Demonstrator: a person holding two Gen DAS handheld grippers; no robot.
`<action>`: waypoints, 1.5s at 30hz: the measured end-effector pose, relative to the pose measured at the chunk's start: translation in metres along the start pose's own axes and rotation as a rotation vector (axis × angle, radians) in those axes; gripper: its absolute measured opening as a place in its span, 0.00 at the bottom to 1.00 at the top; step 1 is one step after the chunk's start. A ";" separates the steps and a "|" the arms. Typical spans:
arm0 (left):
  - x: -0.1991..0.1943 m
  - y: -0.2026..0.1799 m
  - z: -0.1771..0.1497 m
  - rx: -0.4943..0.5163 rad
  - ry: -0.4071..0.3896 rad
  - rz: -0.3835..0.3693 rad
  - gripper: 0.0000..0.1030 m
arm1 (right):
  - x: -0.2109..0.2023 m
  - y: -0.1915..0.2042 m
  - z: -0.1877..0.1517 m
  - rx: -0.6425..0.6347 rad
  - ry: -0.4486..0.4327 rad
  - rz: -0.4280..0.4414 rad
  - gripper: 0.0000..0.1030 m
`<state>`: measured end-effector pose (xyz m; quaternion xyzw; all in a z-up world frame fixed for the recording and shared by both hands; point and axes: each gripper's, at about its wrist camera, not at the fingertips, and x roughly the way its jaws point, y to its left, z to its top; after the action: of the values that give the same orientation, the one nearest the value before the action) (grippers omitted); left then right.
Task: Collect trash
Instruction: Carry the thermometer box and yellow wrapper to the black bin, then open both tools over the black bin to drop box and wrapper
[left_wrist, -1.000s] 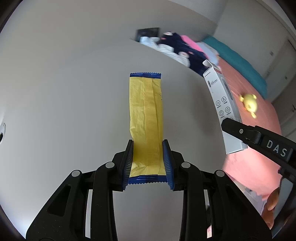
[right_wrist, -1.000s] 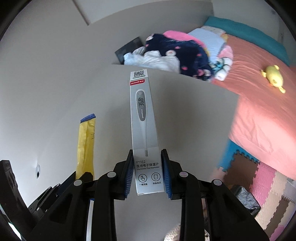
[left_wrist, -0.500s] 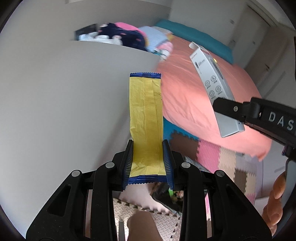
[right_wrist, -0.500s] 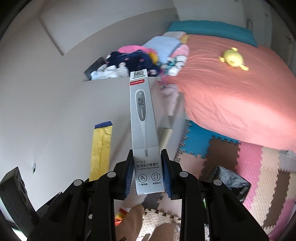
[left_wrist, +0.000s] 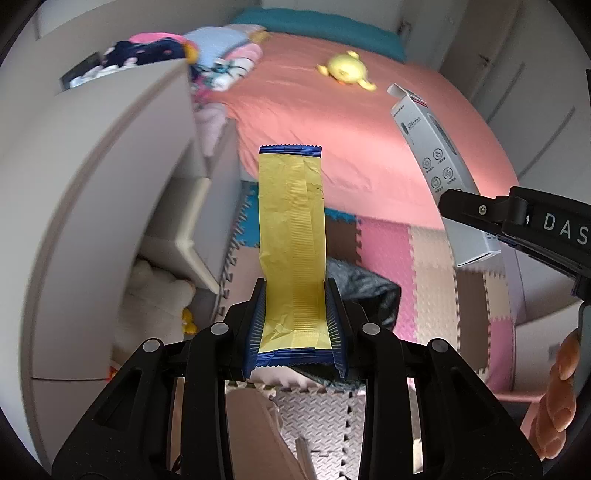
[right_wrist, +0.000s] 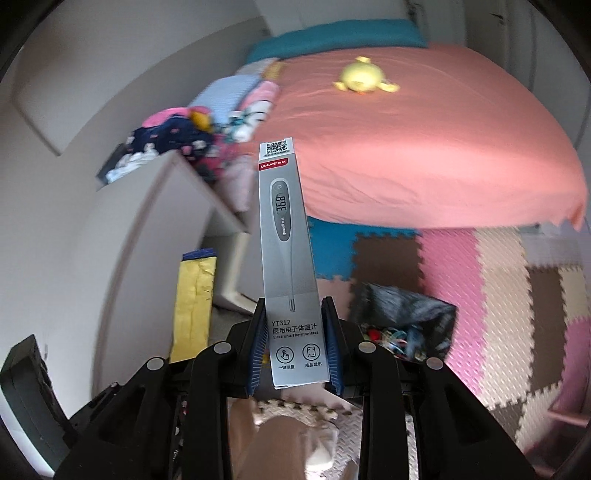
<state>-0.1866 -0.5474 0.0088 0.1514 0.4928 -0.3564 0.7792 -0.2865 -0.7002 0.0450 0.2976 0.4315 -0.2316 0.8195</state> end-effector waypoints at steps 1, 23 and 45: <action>0.003 -0.008 -0.002 0.013 0.009 -0.003 0.30 | 0.001 -0.009 -0.003 0.010 0.003 -0.013 0.30; 0.046 -0.071 -0.017 0.131 0.097 0.027 0.94 | 0.018 -0.100 -0.020 0.111 0.025 -0.228 0.54; -0.004 0.010 -0.003 0.035 0.012 0.049 0.94 | 0.009 0.006 -0.013 -0.044 0.005 -0.124 0.58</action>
<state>-0.1829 -0.5370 0.0092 0.1793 0.4870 -0.3450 0.7821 -0.2856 -0.6883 0.0332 0.2529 0.4563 -0.2717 0.8087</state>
